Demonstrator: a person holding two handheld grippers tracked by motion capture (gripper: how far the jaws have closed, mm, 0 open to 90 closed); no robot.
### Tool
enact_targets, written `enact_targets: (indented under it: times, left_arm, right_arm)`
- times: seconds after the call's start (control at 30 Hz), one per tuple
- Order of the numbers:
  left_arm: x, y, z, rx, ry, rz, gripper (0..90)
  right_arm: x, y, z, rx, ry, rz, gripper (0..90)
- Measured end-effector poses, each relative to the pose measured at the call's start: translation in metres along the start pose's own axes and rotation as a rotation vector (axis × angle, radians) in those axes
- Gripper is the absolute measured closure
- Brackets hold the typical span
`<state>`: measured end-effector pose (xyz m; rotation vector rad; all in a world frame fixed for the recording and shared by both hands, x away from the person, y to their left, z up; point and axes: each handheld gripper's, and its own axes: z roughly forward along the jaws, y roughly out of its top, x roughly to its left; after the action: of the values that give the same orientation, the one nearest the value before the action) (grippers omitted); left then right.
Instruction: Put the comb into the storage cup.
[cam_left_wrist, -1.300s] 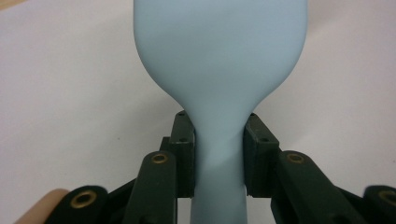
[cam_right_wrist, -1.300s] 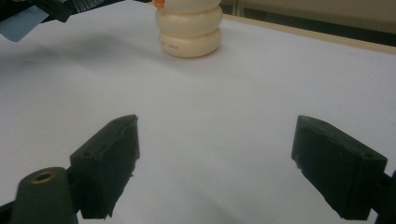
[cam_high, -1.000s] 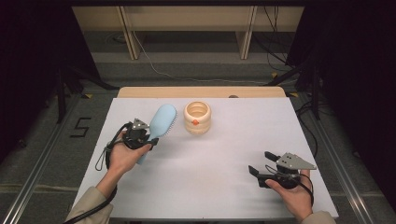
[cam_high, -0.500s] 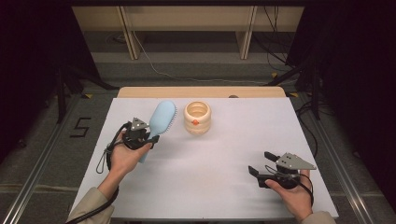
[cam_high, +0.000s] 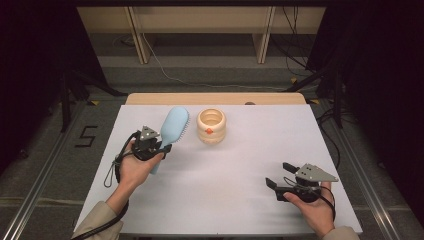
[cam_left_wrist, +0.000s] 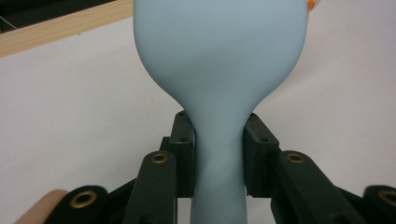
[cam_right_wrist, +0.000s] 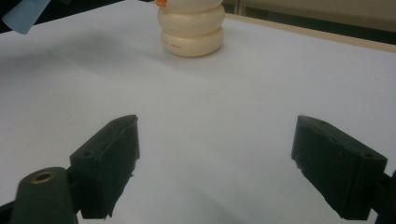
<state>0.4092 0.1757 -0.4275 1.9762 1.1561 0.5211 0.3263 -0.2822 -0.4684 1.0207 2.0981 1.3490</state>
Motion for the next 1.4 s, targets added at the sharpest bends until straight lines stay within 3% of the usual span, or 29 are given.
enact_targets:
  times: [0.37,0.5,0.7,0.97,1.4]
  left_arm:
    - [-0.009,0.0,0.003,-0.024,-0.045,-0.044,69.4]
    - [-0.013,0.0,0.004,-0.028,-0.049,-0.044,69.4]
    - [-0.021,0.002,0.006,-0.035,-0.067,-0.044,69.4]
    - [-0.032,0.004,0.01,-0.039,-0.079,-0.027,69.4]
    - [-0.044,0.004,0.012,-0.041,-0.096,-0.018,69.4]
  right_arm:
    - [0.003,0.002,0.002,-0.006,0.004,0.004,15.9]
    - [0.008,0.004,0.006,-0.013,0.02,0.005,15.8]
    - [0.019,0.009,0.016,-0.036,0.064,0.05,15.8]
    - [0.037,0.016,0.03,-0.037,0.117,0.048,15.8]
    - [0.055,0.025,0.046,-0.042,0.158,0.037,15.7]
